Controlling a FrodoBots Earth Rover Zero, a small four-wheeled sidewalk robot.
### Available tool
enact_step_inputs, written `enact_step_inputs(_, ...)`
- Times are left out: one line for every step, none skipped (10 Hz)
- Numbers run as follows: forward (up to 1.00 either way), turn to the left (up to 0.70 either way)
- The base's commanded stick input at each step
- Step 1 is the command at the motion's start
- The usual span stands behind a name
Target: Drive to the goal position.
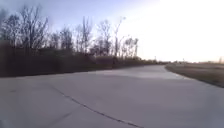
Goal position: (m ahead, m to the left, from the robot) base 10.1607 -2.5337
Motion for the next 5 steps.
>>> enact_step_inputs(1.00,0.01)
enact_step_inputs(1.00,0.01)
enact_step_inputs(1.00,0.01)
enact_step_inputs(1.00,0.01)
enact_step_inputs(1.00,0.01)
